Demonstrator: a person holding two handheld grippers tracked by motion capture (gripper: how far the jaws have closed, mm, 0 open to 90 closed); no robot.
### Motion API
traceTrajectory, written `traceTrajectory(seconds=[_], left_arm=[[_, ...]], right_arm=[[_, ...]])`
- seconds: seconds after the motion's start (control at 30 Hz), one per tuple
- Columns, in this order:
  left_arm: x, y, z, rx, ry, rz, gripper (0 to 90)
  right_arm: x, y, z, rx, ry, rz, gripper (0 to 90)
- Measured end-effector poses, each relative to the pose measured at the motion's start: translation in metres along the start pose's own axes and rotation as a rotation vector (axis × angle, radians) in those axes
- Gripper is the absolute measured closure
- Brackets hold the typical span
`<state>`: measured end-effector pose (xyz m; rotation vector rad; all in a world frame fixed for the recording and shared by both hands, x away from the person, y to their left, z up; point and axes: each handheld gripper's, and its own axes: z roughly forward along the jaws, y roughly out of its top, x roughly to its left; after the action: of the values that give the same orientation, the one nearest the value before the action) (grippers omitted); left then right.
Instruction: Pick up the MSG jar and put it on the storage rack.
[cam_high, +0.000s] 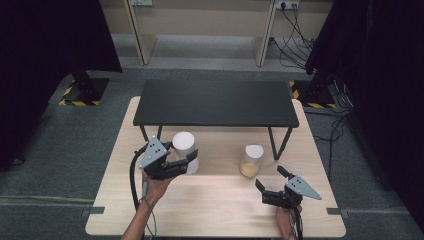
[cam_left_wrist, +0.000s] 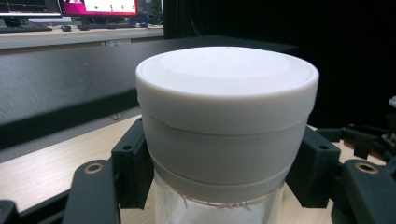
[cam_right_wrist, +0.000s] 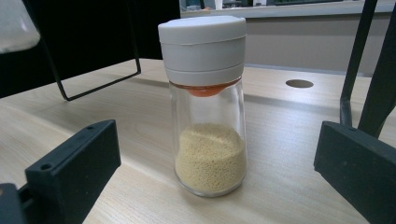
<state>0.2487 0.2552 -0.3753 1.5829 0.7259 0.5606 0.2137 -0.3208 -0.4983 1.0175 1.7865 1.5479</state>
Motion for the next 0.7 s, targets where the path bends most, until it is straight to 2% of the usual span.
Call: traceTrajectory(seconds=[0.1,0.27,0.5,0.63,0.7], left_arm=[[0.001,0.011,-0.002,0.004,0.003,-0.004,34.5],[-0.001,0.031,-0.003,0.015,0.022,0.019,34.5],[0.005,0.056,-0.003,0.020,0.024,-0.014,34.5],[0.008,0.071,-0.001,0.013,0.024,-0.019,34.5],[0.008,0.080,0.001,0.015,0.029,-0.007,34.5]], right_arm=[[0.000,0.000,0.000,0.000,0.000,0.001,0.4],[0.000,0.000,0.000,0.000,0.001,0.001,0.4],[-0.001,0.000,0.000,0.000,0.002,0.002,0.4],[-0.001,0.000,0.000,0.000,0.000,0.003,0.4],[-0.001,0.000,0.000,0.000,0.001,0.004,0.4]])
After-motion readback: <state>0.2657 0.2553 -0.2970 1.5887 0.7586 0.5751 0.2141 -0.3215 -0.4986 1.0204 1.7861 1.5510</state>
